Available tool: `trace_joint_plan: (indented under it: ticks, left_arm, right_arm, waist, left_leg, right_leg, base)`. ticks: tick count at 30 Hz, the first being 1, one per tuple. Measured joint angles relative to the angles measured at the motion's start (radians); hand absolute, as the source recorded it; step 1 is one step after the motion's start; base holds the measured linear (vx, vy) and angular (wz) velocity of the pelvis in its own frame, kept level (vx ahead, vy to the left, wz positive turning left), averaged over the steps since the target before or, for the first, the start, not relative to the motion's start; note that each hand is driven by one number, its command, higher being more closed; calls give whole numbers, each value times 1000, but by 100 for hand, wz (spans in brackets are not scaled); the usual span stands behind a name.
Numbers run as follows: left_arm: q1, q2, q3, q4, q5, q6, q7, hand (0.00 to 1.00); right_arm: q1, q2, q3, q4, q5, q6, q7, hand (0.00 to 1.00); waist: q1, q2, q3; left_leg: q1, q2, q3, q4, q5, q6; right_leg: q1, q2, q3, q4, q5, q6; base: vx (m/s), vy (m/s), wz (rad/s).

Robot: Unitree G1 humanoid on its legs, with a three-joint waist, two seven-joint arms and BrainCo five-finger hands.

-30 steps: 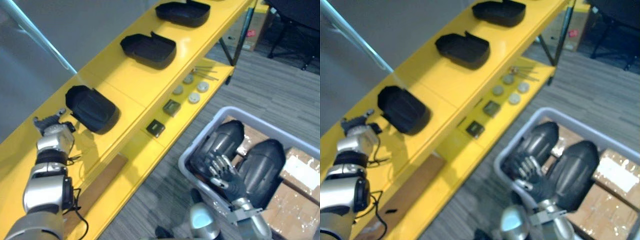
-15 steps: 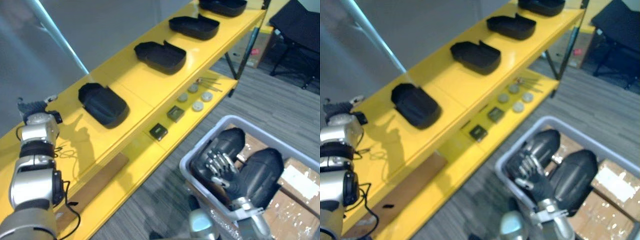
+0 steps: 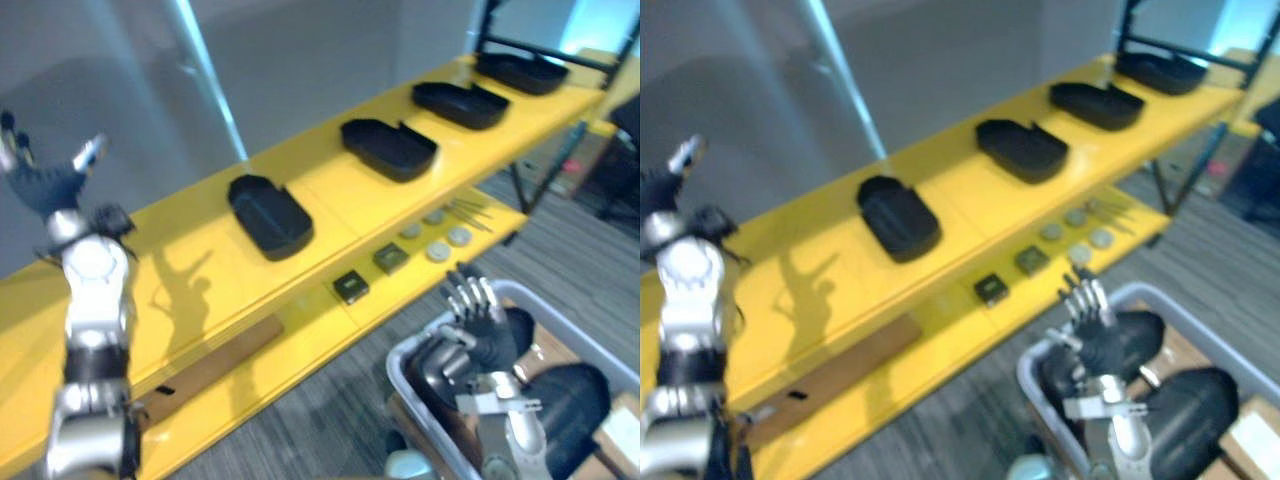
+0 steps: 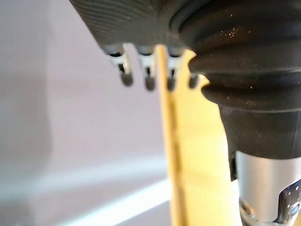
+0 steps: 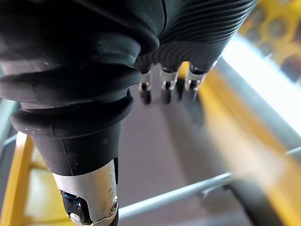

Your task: Walk over and take plastic housings, then place them on the shelf

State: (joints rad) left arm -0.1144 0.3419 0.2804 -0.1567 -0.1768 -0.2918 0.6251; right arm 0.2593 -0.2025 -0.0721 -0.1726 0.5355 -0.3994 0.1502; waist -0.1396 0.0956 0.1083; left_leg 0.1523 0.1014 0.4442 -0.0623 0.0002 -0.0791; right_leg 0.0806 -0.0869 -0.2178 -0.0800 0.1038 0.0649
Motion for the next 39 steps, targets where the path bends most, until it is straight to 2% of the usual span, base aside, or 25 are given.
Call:
trace_joint_plan:
  ticks: [2,3,8,11,13,15,17,18,21,23,25,27,28,31,33,35,36,39]
  left_arm:
    - [167,-83,55,-103,25,-7,5,0]
    - [369,-243,60,-316,-52,-100,-163,0]
    - [370,-254,60,-316,-53,-100,-163,0]
    - [370,-279,60,-314,-52,-99,-160,0]
    - [372,-291,63,-291,-49,-92,-132,0]
    - [373,-310,92,-241,-46,-71,-76,0]
    - [381,-329,142,-186,-9,-43,5,0]
    - [387,-332,208,-111,1,-21,84,0]
    - [390,-331,321,74,-3,17,212,0]
    - [390,-325,348,227,-18,17,215,0]
    - [395,-322,342,369,-25,17,167,0]
    - [416,-321,295,489,-45,20,53,0]
    - [433,-320,256,552,-63,43,-47,0]
    - [433,-322,207,650,-64,56,-146,0]
    - [431,-310,166,754,-131,84,-262,0]
    - [432,-310,145,825,-141,99,-320,0]
    - [432,-309,127,861,-140,116,-364,0]
    - [432,-309,73,936,-141,135,-423,0]
  right_arm:
    - [-43,0,-56,0,-5,41,-6,0]
    - [-86,13,-76,-17,-49,100,-108,0]
    - [-83,18,-76,-8,-46,100,-107,0]
    - [-75,48,-82,18,-28,99,-99,0]
    - [-72,55,-84,38,4,99,-85,0]
    - [-68,67,-83,39,42,98,-59,0]
    - [-57,84,-81,39,46,96,-31,0]
    - [-40,93,-75,39,36,91,-13,0]
    - [-35,89,-70,39,-15,91,2,0]
    - [-45,80,-67,45,-48,91,-11,0]
    - [-70,69,-61,78,-70,92,-40,0]
    - [-103,53,-62,98,-78,96,-62,0]
    - [-131,44,-65,102,-79,106,-62,0]
    - [-148,37,-75,102,-83,126,-58,0]
    - [-147,30,-73,106,-119,147,-30,0]
    - [-146,20,-73,120,-120,164,-6,0]
    - [-146,8,-72,132,-120,174,15,100]
    - [-146,-7,-66,148,-129,184,53,100]
  waist:
    - [51,-21,-14]
    - [100,-88,-29]
    - [100,-92,-23]
    - [100,-108,6]
    - [105,-112,35]
    - [114,-102,54]
    - [117,-94,60]
    - [121,-91,60]
    - [134,-94,58]
    - [151,-97,58]
    - [156,-107,51]
    - [158,-117,46]
    - [159,-121,44]
    - [158,-122,44]
    - [156,-122,44]
    - [153,-119,45]
    - [153,-116,44]
    - [153,-112,43]
  left_leg:
    - [7,-6,-53,0,3,-1]
    - [7,-23,-104,-18,9,3]
    - [1,-24,-107,-11,9,3]
    - [-39,-21,-128,63,-15,12]
    - [-50,-20,-129,92,-28,16]
    - [-50,-20,-125,97,-38,17]
    - [-50,-20,-124,99,-48,20]
    - [-56,-21,-125,97,-53,16]
    - [-86,-23,-138,89,-51,13]
    - [-86,-24,-141,86,-42,12]
    - [-87,-25,-153,90,-42,13]
    - [-87,-26,-175,91,-43,14]
    - [-87,-26,-177,91,-46,16]
    - [-82,-27,-178,94,-52,21]
    - [-77,-30,-170,97,-54,20]
    - [-63,-30,-163,97,-56,21]
    - [-58,-30,-160,98,-59,19]
    - [-50,-26,-145,97,-61,16]
  right_leg:
    - [39,-7,-45,0,-16,6]
    - [62,-32,-103,0,-36,17]
    - [60,-33,-104,0,-36,17]
    - [61,-37,-108,0,-33,18]
    - [60,-34,-107,0,-33,17]
    - [58,-36,-100,0,-34,17]
    - [57,-38,-97,-1,-37,15]
    - [52,-39,-101,-3,-40,16]
    - [26,-40,-110,-3,-43,18]
    - [27,-39,-113,0,-41,19]
    - [35,-38,-124,0,-39,21]
    - [46,-38,-140,0,-41,19]
    - [50,-38,-140,0,-41,18]
    - [57,-40,-139,0,-42,18]
    - [57,-47,-134,9,-53,26]
    - [58,-51,-127,26,-64,28]
    - [55,-53,-121,40,-73,32]
    - [44,-53,-105,56,-82,31]
  base:
    - [-19,5,58]
    - [-11,7,26]
    - [0,0,1]
    - [-15,6,12]
    - [-32,6,-2]
    - [-20,19,-9]
    - [2,31,-6]
    - [0,0,0]
    - [42,12,12]
    - [107,14,9]
    - [96,8,21]
    - [114,14,27]
    - [62,21,7]
    - [21,7,1]
    - [-2,27,-7]
    - [-28,19,-12]
    - [-44,18,-12]
    - [-59,15,-16]
